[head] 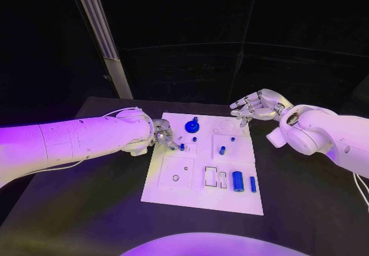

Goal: Assemble the parts on the task board

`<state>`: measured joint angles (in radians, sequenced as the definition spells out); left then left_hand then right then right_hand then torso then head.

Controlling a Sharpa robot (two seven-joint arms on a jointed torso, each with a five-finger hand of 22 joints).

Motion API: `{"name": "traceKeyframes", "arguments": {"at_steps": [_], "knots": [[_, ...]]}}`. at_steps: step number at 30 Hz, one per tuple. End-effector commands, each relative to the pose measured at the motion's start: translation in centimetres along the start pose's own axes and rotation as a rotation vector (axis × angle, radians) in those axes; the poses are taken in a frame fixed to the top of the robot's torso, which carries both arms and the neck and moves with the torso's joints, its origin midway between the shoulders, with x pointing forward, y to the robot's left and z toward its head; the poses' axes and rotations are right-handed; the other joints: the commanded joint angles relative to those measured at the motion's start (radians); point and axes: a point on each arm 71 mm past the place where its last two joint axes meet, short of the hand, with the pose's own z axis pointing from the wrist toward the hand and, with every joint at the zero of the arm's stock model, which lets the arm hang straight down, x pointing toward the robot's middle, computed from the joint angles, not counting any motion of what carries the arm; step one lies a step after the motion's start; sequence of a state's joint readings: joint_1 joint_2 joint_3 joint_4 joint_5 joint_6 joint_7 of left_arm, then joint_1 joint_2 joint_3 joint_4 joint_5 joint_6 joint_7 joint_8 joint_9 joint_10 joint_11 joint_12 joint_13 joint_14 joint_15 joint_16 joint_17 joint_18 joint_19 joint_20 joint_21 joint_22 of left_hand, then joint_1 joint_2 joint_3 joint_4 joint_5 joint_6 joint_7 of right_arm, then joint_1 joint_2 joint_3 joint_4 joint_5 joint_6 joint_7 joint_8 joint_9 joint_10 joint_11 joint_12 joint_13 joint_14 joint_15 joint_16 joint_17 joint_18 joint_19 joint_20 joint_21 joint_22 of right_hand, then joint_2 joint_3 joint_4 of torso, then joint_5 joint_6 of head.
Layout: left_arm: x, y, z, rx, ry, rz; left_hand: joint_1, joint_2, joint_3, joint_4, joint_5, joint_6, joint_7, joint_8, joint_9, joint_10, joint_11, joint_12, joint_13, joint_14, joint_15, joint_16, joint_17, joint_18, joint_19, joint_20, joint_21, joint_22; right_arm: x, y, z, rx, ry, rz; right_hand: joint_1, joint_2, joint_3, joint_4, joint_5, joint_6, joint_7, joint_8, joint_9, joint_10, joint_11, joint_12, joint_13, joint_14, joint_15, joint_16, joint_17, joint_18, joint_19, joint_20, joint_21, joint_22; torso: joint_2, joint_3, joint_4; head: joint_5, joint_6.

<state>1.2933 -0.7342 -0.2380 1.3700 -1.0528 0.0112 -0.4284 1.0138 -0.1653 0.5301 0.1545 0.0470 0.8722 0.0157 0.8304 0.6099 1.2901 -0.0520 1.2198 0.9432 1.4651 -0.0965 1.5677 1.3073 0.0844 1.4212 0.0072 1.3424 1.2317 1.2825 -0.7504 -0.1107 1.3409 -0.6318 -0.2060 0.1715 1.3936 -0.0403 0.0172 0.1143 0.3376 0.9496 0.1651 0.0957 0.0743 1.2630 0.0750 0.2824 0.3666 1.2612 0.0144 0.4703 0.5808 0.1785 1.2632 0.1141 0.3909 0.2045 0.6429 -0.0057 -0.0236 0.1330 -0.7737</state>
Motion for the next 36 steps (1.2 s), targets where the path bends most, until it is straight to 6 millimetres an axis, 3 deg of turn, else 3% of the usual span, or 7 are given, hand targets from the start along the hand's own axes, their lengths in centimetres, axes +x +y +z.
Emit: {"name": "traceKeyframes", "arguments": {"at_steps": [1,21,31,34,36], "knots": [[0.1,-0.1,0.0,-0.002,0.012,-0.005,-0.016,-0.004,-0.006,0.014,0.005,0.008,-0.001,0.007,0.002,0.009,0.001,0.008,0.002,0.106,-0.009,0.003,0.263,-0.01,0.008,0.0,0.006,0.003,0.0,0.1,0.0,-0.007,0.008,0.001,0.004,0.007,0.0,0.004,0.004,-0.005,-0.001,0.007,0.001,-0.009,0.001,0.005,0.002,-0.009,-0.001,0.005,0.001,0.001,-0.008,0.001,0.003,0.001,0.0,0.0003,-0.0005,-0.001,0.0],[-0.2,0.2,0.1,-0.01,-0.009,-0.02,-0.052,-0.02,-0.044,0.083,0.005,0.019,-0.004,0.011,0.005,0.016,-0.001,0.012,0.006,0.106,-0.01,0.003,0.263,-0.012,0.013,-0.001,0.012,0.016,0.0,0.1,0.0,-0.007,0.01,0.001,0.003,0.007,-0.002,0.006,0.004,-0.006,0.0,0.007,0.001,-0.01,0.002,0.005,0.002,-0.01,-0.001,0.005,0.001,0.001,-0.009,0.001,0.003,0.002,0.0,-0.0006,0.0002,-0.002,0.001],[-0.4,0.3,0.1,-0.001,-0.03,-0.04,-0.052,-0.025,-0.053,0.09,0.005,0.019,-0.004,0.011,0.006,0.015,-0.001,0.011,0.004,0.106,-0.01,0.003,0.263,-0.011,0.012,-0.002,0.011,0.014,0.0,0.1,0.0,-0.007,0.01,0.002,0.003,0.007,-0.002,0.006,0.004,-0.006,0.0,0.007,0.001,-0.01,0.002,0.005,0.002,-0.01,-0.001,0.005,0.001,0.001,-0.009,0.001,0.003,0.002,0.0,-0.0006,0.0006,-0.002,0.002],[-0.8,0.3,0.0,0.032,-0.068,-0.093,-0.05,-0.034,-0.068,0.104,0.004,0.003,0.001,0.003,0.003,-0.012,0.003,-0.018,-0.042,0.106,-0.009,0.003,0.263,-0.004,-0.003,-0.001,-0.012,-0.018,0.0,0.1,0.0,-0.006,0.011,0.002,0.003,0.007,-0.002,0.006,0.004,-0.006,0.0,0.007,0.001,-0.01,0.002,0.005,0.002,-0.01,-0.001,0.005,0.001,0.001,-0.009,0.001,0.003,0.002,0.0,-0.0006,0.0006,-0.003,0.003],[-1.1,0.3,-0.1,0.073,-0.103,-0.152,-0.045,-0.036,-0.078,0.118,0.005,-0.019,0.011,-0.011,-0.002,-0.058,0.011,-0.067,-0.115,0.106,-0.002,0.003,0.263,0.003,-0.022,0.003,-0.041,-0.055,0.0,0.1,0.0,-0.006,0.011,0.002,0.003,0.007,-0.002,0.006,0.004,-0.006,0.0,0.007,0.001,-0.01,0.002,0.005,0.002,-0.01,-0.001,0.005,0.001,0.001,-0.009,0.001,0.003,0.002,0.0,-0.0008,0.0008,-0.003,0.003]]}}
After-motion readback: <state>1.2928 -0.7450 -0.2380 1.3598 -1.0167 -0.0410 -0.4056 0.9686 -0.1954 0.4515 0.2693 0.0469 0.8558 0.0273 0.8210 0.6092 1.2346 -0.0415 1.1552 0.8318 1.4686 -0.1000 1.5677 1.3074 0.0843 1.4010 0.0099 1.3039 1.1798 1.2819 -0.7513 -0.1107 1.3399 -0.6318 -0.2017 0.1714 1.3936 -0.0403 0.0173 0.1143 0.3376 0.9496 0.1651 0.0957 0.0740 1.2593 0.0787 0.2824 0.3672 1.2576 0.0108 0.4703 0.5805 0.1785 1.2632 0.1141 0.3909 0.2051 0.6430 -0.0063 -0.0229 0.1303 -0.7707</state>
